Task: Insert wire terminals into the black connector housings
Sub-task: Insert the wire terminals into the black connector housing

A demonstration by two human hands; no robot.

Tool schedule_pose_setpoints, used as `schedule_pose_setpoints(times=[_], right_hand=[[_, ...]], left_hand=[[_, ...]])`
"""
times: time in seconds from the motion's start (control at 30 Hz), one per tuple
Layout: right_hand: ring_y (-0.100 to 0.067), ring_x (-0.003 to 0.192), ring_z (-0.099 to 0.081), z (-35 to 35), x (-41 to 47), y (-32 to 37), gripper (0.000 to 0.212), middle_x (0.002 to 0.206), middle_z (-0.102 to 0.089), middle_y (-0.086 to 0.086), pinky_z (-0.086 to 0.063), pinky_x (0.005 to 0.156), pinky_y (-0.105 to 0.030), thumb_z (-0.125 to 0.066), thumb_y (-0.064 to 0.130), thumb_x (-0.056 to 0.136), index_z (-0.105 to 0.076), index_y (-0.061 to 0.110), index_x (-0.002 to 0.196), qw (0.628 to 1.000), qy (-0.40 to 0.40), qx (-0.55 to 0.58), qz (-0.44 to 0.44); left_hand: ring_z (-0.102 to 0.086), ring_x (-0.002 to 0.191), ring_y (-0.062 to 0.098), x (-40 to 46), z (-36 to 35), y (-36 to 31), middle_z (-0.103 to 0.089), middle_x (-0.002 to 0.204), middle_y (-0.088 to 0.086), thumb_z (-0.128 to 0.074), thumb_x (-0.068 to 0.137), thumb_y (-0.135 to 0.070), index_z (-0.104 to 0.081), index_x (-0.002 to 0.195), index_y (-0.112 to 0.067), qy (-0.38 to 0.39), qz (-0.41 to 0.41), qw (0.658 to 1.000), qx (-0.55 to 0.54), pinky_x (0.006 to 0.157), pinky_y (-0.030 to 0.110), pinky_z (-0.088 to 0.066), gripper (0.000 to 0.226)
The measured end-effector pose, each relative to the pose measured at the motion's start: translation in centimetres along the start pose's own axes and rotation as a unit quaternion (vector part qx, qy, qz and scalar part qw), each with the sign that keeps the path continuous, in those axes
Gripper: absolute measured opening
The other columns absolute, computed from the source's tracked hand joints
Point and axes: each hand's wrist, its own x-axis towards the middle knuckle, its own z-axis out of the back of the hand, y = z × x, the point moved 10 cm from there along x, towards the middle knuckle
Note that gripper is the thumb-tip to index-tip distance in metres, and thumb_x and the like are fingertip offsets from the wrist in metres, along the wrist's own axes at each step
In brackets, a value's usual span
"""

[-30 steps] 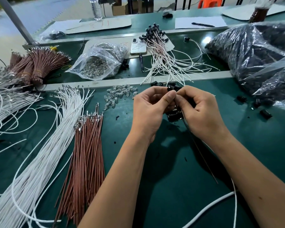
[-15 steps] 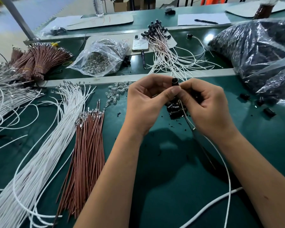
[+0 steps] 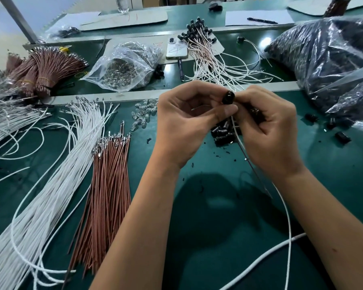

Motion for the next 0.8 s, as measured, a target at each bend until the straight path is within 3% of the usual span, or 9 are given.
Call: schedule_pose_setpoints(times=[0.17, 0.4, 0.63, 0.8], right_hand=[[-0.002, 0.084, -0.058, -0.2, 0.0, 0.5, 0.017, 0.092, -0.06, 0.015, -0.045, 0.076, -0.019, -0.059, -0.005, 0.099, -0.073, 0.002, 0.105, 0.999, 0.005, -0.028, 0.016], [-0.015, 0.081, -0.059, -0.3, -0.2, 0.7, 0.016, 0.089, -0.062, 0.003, -0.045, 0.074, -0.025, -0.058, -0.004, 0.101, -0.073, 0.0, 0.101, 0.998, -0.003, -0.057, 0.024], [-0.001, 0.085, -0.056, 0.0, -0.1, 0.9, 0.015, 0.093, -0.059, 0.019, -0.042, 0.077, -0.02, -0.059, -0.005, 0.1, -0.072, 0.003, 0.1, 0.998, -0.009, -0.056, 0.027], [-0.001, 0.084, -0.054, 0.0, -0.1, 0.9, 0.014, 0.091, -0.057, 0.019, -0.04, 0.076, -0.019, -0.059, -0.005, 0.099, -0.071, 0.002, 0.096, 0.998, -0.01, -0.065, 0.025]], left_hand=[[-0.06, 0.076, 0.023, 0.0, 0.0, -0.2, -0.066, 0.078, 0.01, -0.078, 0.072, 0.019, -0.07, 0.097, -0.004, -0.001, -0.003, 1.0, 0.001, 0.075, 0.031, -0.056, 0.035], [-0.059, 0.077, 0.024, 0.1, -0.4, -0.6, -0.064, 0.081, 0.011, -0.076, 0.073, 0.02, -0.068, 0.104, -0.002, 0.012, -0.017, 1.0, 0.001, 0.074, 0.028, -0.053, 0.039], [-0.058, 0.078, 0.027, 0.0, -0.6, -1.0, -0.063, 0.084, 0.013, -0.075, 0.072, 0.022, -0.067, 0.104, 0.0, 0.017, -0.025, 1.0, 0.002, 0.077, 0.032, -0.054, 0.04], [-0.06, 0.078, 0.023, 0.0, -0.8, -1.2, -0.064, 0.084, 0.01, -0.075, 0.071, 0.022, -0.067, 0.104, -0.004, 0.021, -0.029, 0.999, -0.004, 0.077, 0.029, -0.055, 0.042]])
